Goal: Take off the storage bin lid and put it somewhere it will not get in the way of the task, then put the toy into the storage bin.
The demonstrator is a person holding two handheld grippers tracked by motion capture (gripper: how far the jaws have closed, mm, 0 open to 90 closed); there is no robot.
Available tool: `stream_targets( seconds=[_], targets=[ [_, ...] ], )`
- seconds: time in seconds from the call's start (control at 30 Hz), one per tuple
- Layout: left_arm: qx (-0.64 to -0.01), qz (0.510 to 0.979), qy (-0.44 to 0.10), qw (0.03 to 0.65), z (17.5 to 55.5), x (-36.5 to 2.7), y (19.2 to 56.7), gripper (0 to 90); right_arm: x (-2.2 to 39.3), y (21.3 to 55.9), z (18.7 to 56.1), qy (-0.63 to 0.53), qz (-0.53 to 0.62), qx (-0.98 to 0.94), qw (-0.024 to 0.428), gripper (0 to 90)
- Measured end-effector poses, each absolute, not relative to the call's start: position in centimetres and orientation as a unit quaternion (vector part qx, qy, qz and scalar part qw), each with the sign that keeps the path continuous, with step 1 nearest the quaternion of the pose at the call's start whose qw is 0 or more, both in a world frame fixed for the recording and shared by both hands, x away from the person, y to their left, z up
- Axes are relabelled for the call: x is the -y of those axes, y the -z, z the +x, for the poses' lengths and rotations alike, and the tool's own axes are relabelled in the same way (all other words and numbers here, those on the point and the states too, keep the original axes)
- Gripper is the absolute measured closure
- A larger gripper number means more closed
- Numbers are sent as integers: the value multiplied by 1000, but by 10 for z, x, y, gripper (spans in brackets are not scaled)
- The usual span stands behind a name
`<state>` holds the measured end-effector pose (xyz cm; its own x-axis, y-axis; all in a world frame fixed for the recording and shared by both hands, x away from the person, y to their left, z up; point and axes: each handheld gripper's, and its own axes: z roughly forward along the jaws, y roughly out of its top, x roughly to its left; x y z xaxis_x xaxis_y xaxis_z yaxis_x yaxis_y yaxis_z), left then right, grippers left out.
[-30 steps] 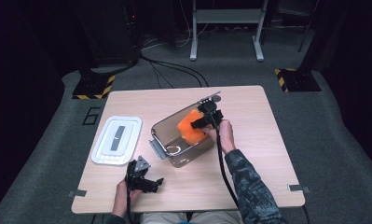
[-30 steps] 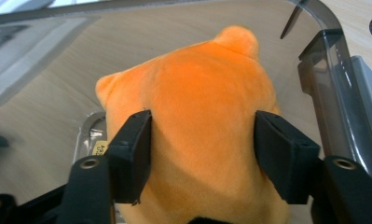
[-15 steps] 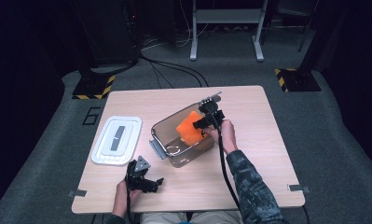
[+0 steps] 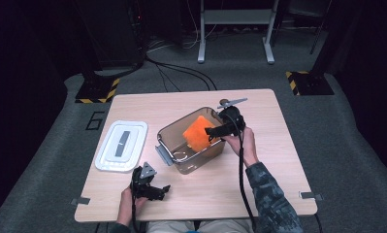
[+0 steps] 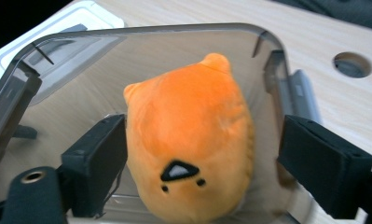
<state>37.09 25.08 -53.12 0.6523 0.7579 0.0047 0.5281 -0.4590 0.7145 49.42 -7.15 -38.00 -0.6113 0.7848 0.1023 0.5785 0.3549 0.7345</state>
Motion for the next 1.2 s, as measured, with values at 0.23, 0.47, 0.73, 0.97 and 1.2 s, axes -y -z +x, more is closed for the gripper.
stream_targets(
  seconds=[0.23, 0.47, 0.73, 0.97, 1.2],
  targets=[
    [-384, 838, -164, 351, 371, -251, 531, 3, 101, 383, 467, -402, 412, -801, 167, 13],
    [-385, 837, -163, 353, 371, -251, 531, 3, 133, 395, 443, -419, 422, -783, 183, 0],
    [-383, 838, -165, 352, 371, -251, 531, 3, 170, 426, 423, -430, 451, -757, 196, 0],
    [-386, 838, -169, 345, 372, -251, 530, 1, 188, 461, 420, -418, 481, -747, 188, 0],
    [-390, 843, -174, 327, 378, -259, 527, 0, 192, 506, 425, -390, 502, -751, 179, 0]
  ],
)
